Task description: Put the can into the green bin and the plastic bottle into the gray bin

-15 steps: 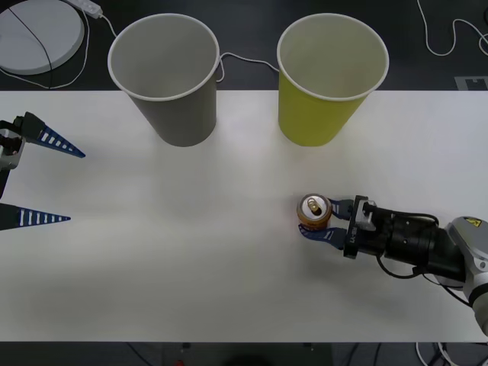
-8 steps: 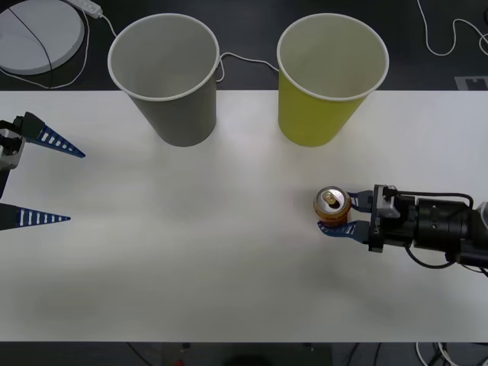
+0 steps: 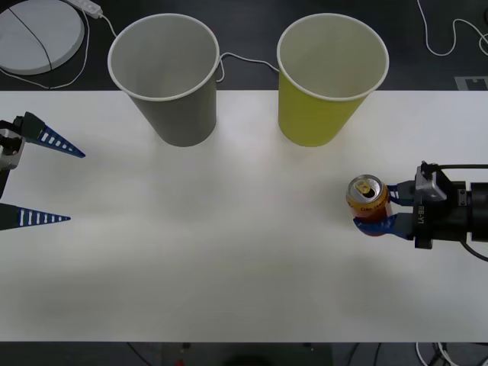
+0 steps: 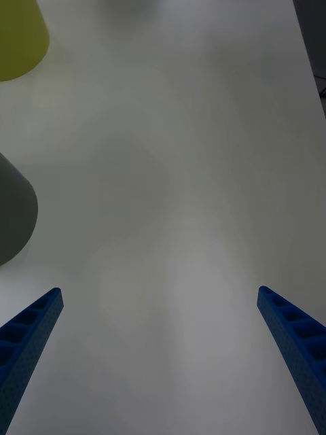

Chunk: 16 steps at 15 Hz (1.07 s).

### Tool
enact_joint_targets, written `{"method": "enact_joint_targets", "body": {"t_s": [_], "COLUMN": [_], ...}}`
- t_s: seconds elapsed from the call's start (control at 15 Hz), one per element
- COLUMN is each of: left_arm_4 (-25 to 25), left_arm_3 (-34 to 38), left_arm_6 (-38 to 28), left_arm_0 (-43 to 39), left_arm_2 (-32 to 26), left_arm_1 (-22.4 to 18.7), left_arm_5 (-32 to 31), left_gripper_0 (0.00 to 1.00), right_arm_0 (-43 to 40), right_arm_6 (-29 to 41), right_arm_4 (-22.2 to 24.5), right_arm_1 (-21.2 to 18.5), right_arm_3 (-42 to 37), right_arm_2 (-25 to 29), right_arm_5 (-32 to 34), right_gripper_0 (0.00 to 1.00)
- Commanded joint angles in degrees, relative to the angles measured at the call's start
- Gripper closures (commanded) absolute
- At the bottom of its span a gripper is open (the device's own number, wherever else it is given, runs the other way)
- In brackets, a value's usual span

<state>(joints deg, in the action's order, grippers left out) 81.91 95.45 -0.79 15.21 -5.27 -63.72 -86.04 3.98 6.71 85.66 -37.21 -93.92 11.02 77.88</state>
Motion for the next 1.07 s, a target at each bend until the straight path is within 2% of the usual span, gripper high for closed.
{"method": "enact_joint_targets", "body": {"t_s": [0.07,0.2,0.47,0.67,0.87,1.07], "left_arm_4": [0.00,0.00,0.00,0.00,0.00,0.00], "left_arm_3": [0.00,0.00,0.00,0.00,0.00,0.00], "left_arm_6": [0.00,0.00,0.00,0.00,0.00,0.00], "left_arm_0": [0.00,0.00,0.00,0.00,0.00,0.00], "left_arm_2": [0.00,0.00,0.00,0.00,0.00,0.00], "left_arm_1": [0.00,0.00,0.00,0.00,0.00,0.00], "left_arm_5": [-0.01,-0.01,-0.01,-0.01,-0.01,-0.01], "left_gripper_0": [0.00,0.00,0.00,0.00,0.00,0.00], "right_arm_0": [-0.21,-0.21,0.41,2.61,7.44,12.89], "right_arm_6": [10.34,17.63,33.63,41.89,50.86,59.03], "right_arm_4": [3.73,5.40,4.34,2.06,2.06,2.50], "right_arm_1": [-0.67,-1.99,-9.46,-15.35,-19.57,-23.26], "right_arm_3": [-6.28,-10.49,-16.03,-16.03,-16.03,-15.94], "right_arm_2": [4.45,6.65,8.06,8.14,8.76,7.18], "right_arm_5": [3.95,6.23,7.29,8.16,12.12,12.12], "right_gripper_0": [1.00,1.00,1.00,1.00,1.00,1.00]}}
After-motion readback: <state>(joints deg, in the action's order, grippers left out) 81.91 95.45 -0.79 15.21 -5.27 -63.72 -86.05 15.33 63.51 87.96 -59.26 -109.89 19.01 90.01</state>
